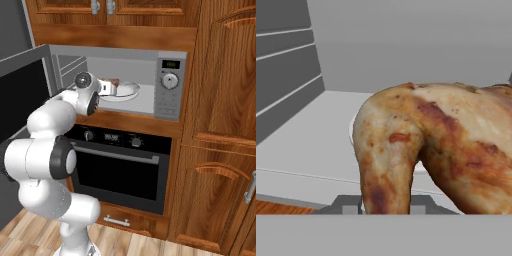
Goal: Transport the chicken drumstick from the fridge to the microwave and turn on the microwave.
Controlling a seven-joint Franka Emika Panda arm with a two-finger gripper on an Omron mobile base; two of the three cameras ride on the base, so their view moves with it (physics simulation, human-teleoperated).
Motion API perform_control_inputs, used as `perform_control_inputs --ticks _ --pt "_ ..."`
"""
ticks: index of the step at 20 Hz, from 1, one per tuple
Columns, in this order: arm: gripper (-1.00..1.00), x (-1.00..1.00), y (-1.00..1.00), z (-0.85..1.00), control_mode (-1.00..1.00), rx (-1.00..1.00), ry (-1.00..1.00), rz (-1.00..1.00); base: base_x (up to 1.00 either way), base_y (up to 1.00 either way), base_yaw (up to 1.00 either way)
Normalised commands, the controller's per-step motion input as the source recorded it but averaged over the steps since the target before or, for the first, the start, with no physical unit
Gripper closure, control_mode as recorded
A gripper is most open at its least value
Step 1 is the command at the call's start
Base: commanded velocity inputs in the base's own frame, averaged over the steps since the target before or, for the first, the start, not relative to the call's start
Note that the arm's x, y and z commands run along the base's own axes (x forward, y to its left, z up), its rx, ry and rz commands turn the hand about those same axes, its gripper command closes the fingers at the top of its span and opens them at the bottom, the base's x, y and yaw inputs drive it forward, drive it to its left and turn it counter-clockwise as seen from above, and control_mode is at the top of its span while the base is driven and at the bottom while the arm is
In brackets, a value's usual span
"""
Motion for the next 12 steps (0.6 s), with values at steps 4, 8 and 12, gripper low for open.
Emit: perform_control_inputs --ticks 4,8,12 --pt "1.0 0.28 -0.12 -0.01 -1.0 0.02 0.0 0.0 0.0 0.0 0.0" --pt "1.0 0.29 -0.14 0.0 -1.0 0.04 0.0 0.0 0.0 0.0 0.0" --pt "1.0 0.24 -0.13 -0.08 -1.0 0.03 0.0 0.0 0.0 0.0 0.0"
